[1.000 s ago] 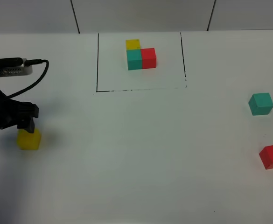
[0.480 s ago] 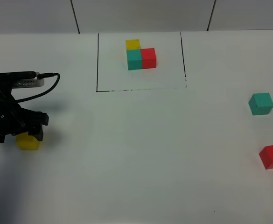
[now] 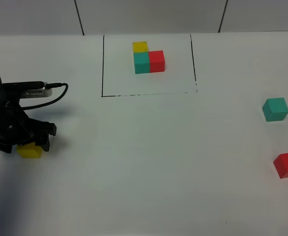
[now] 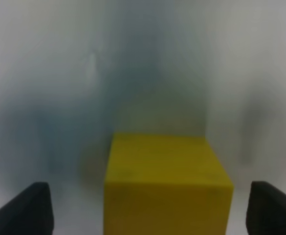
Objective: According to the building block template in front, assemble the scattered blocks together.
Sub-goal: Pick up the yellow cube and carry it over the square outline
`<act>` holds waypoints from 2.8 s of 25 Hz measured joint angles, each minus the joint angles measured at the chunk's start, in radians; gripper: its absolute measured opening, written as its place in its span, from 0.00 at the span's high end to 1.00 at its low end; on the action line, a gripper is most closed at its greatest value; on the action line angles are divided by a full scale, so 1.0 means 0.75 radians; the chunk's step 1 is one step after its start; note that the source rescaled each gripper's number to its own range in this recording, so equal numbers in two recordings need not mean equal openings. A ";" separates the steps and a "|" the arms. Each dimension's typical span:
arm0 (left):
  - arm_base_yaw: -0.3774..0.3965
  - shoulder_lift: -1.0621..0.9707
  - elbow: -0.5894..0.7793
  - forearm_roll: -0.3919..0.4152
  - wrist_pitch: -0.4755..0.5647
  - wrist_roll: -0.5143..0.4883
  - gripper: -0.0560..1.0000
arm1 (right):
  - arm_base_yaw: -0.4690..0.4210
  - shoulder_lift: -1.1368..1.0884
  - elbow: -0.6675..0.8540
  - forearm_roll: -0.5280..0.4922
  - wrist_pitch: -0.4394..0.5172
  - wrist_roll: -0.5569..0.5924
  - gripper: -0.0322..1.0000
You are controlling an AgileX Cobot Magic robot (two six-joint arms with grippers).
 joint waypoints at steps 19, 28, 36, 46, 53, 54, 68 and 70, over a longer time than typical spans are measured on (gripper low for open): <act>0.000 0.000 -0.070 0.005 0.099 0.082 0.94 | 0.000 0.000 0.000 0.004 0.000 0.000 0.01; -0.080 0.001 -0.266 -0.026 0.220 0.276 0.94 | 0.000 0.000 0.000 0.015 0.000 0.000 0.01; -0.318 0.001 -0.463 -0.026 0.243 0.474 0.94 | 0.000 0.000 0.000 0.019 0.000 0.000 0.01; -0.523 0.032 -0.720 0.000 0.313 0.487 0.94 | 0.000 0.000 0.000 0.019 0.000 0.000 0.01; -0.604 0.204 -0.938 0.034 0.517 0.525 0.94 | 0.000 0.000 0.000 0.019 0.000 0.000 0.01; -0.616 0.228 -0.975 0.052 0.543 0.530 0.94 | 0.000 0.000 0.000 0.019 0.000 0.000 0.01; -0.712 0.584 -1.394 0.116 0.816 0.794 0.94 | 0.000 0.000 0.000 0.033 0.000 0.000 0.01; -0.721 0.613 -1.424 0.117 0.824 0.839 0.94 | 0.000 0.000 0.000 0.034 0.000 0.000 0.01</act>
